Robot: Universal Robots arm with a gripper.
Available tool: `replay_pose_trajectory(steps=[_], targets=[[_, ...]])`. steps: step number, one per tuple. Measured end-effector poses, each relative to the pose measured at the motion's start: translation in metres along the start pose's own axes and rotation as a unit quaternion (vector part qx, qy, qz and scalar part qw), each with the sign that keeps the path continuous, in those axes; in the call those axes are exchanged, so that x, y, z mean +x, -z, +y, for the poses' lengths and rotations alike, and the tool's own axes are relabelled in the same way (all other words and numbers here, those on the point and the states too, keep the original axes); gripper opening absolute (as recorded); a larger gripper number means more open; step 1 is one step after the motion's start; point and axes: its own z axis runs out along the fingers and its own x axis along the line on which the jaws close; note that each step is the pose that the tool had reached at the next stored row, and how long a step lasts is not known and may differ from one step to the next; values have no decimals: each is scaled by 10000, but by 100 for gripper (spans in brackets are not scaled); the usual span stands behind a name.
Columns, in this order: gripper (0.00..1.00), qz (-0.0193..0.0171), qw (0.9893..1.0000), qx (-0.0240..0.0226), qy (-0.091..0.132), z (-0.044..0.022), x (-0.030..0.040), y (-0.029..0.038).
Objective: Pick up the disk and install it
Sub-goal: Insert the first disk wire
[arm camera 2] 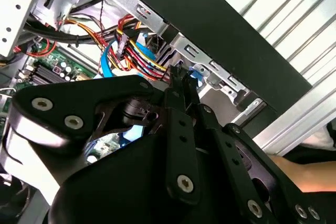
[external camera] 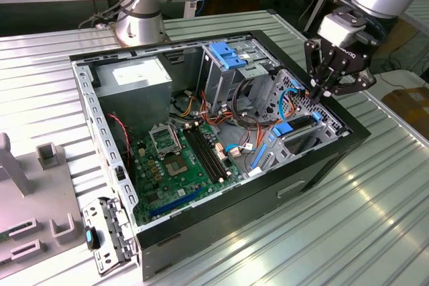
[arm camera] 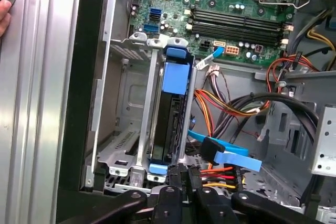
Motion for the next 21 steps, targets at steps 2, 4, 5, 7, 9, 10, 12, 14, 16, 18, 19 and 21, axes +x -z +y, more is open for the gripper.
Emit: replay_pose_trajectory(steps=[2,4,5,7,9,10,12,14,16,18,19,21], targets=[[17,7,9999,-3,-145,5,-1,-2],[17,10,9998,-3,-183,48,-6,-8],[17,12,9997,-5,-254,60,-8,-14],[17,22,9991,-8,-413,64,-5,-23],[17,21,9991,-8,-418,75,33,-28],[17,22,9991,-8,-418,83,52,-28],[17,22,9991,-8,-417,107,84,-37],[17,22,9991,-7,-417,159,82,-45],[17,22,9991,-5,-428,207,76,-105],[17,22,9991,-5,-435,211,82,-141],[17,23,9990,-5,-436,213,84,-158],[17,24,9990,-5,-436,218,82,-172]])
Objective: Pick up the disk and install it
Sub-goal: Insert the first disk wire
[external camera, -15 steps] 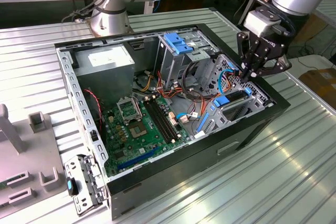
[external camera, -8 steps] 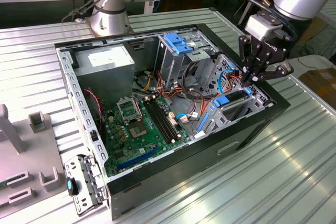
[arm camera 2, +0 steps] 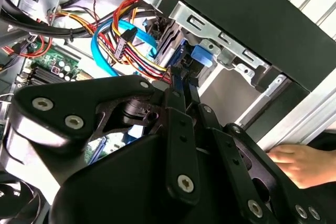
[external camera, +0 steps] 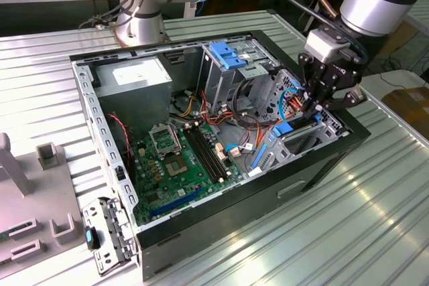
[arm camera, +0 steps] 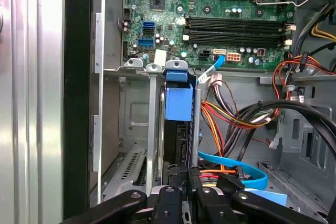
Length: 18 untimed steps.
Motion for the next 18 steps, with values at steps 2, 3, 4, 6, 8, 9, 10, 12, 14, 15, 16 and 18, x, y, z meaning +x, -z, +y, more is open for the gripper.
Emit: replay_pose_trajectory(steps=[2,3,4,6,8,9,10,12,14,15,16,18], targets=[[17,-2,10000,0,-2,12,-2,-11],[17,0,10000,0,-17,12,-2,-11],[17,0,10000,0,-32,12,-2,-11],[17,1,10000,-1,-35,12,-3,-12],[17,0,10000,-1,-45,13,4,-17],[17,0,10000,-1,-45,14,8,-22],[17,2,10000,-1,-45,14,9,-25],[17,2,10000,-1,-45,14,9,-42],[17,2,10000,-1,-45,15,9,-50],[17,1,10000,-1,-45,15,9,-52],[17,-2,10000,-2,-45,14,9,-41],[17,0,10000,-2,-48,13,9,-26]])
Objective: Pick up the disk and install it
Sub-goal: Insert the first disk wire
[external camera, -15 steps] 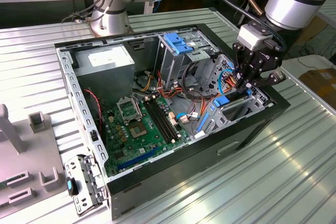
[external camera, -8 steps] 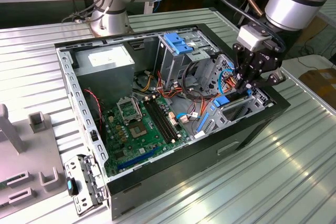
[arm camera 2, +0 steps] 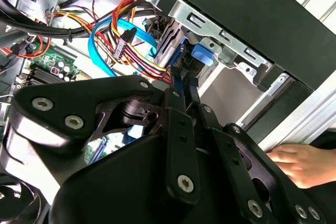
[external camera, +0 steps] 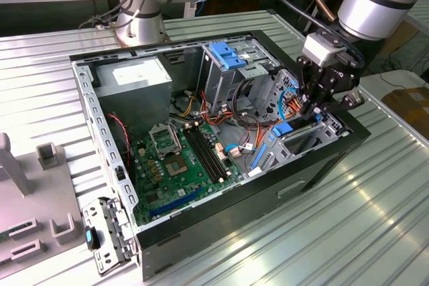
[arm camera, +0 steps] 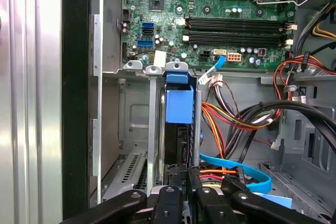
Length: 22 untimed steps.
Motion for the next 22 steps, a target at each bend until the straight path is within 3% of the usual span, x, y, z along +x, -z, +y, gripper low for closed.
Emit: replay_pose_trajectory(steps=[8,22], targets=[[17,1,10000,0,0,0,-22,-8],[18,-1,10000,-14,-55,4,-22,-80]])
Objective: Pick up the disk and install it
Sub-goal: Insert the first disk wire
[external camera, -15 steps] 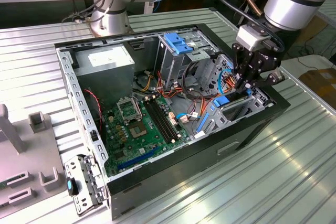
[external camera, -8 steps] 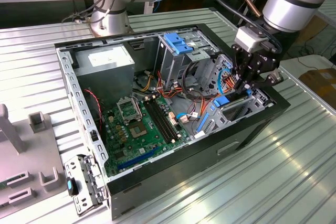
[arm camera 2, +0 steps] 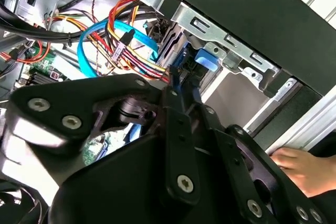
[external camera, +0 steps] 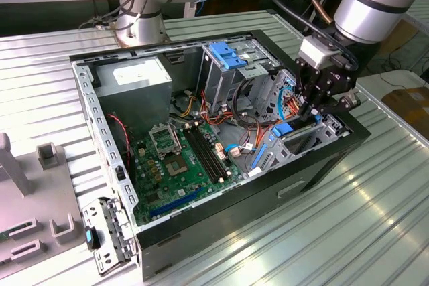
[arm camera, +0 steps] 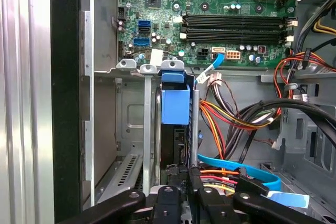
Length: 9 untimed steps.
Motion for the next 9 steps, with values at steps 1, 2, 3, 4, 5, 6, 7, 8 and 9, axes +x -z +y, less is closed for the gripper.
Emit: replay_pose_trajectory(steps=[1,2,3,4,5,6,7,8,9], targets=[[18,1,10000,0,0,-1,0,19],[25,1,10000,0,0,-2,1,44],[25,2,10000,0,0,-4,2,77],[25,2,10000,0,0,-6,2,118],[25,0,10000,0,0,-6,2,117],[23,1,10000,0,0,-7,2,118],[11,2,10000,0,0,-7,2,119],[11,2,10000,0,0,-7,2,119],[11,2,10000,0,0,-7,2,120]])
